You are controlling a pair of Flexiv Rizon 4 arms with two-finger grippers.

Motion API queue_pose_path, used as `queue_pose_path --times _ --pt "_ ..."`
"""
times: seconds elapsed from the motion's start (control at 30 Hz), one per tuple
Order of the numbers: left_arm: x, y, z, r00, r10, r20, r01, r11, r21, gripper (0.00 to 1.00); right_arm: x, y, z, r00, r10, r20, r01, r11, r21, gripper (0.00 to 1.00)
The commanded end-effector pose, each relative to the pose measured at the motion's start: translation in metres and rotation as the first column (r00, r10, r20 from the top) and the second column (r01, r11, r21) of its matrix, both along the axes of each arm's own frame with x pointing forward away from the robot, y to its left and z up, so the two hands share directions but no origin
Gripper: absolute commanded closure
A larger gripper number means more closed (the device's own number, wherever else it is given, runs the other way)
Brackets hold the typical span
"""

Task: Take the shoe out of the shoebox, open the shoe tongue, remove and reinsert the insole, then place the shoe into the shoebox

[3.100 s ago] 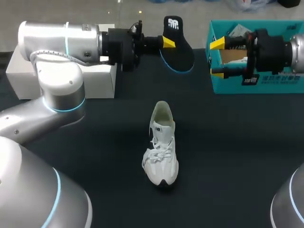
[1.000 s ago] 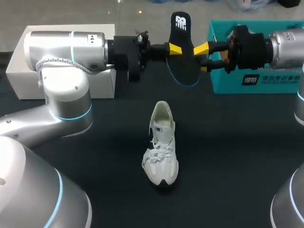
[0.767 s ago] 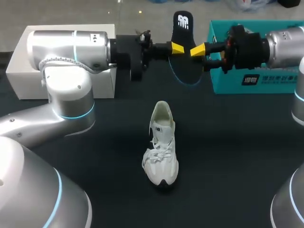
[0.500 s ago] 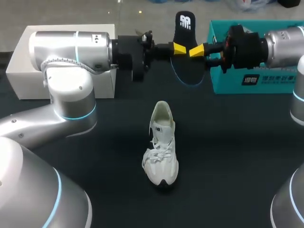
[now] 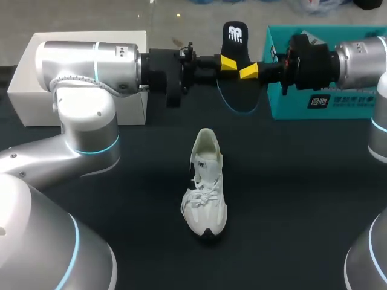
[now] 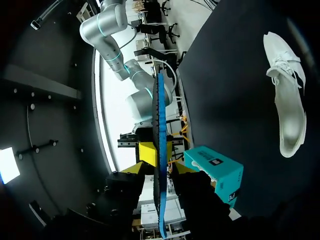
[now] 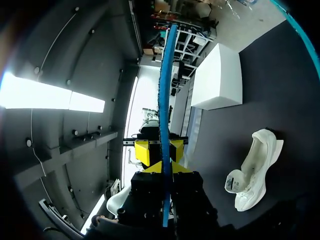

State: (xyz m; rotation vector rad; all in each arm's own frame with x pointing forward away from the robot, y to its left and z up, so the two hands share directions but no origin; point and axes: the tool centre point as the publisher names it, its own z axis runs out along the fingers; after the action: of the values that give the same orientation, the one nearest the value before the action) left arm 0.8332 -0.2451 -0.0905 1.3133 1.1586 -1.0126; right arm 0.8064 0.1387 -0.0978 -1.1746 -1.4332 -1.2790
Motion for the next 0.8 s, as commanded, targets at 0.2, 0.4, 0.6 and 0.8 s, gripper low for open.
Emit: queue_pose_path --times 0.2,0.4,0.6,0.8 --pt "-0.005 0.056 -0.001 0.995 -0.092 -0.028 0.094 0.992 0.088 0.0 -0.001 -0.005 -0.004 1.0 -0.027 0.004 0.027 1.0 -0.011 1.0" --pt "-0.007 0.095 -0.004 0.988 -0.135 -0.072 0.147 0.968 0.203 0.0 0.0 -0.009 -0.006 0.999 -0.035 0.004 0.035 0.999 -0.018 1.0" --pt "-0.014 0.132 -0.01 0.98 -0.162 -0.116 0.19 0.935 0.298 0.0 -0.001 -0.011 -0.006 0.999 -0.051 0.018 0.051 0.999 -0.014 1.0" --pt "-0.017 0.17 -0.021 0.983 -0.123 -0.138 0.164 0.925 0.344 0.0 -0.001 -0.011 -0.003 0.994 -0.074 0.085 0.073 0.997 0.015 1.0"
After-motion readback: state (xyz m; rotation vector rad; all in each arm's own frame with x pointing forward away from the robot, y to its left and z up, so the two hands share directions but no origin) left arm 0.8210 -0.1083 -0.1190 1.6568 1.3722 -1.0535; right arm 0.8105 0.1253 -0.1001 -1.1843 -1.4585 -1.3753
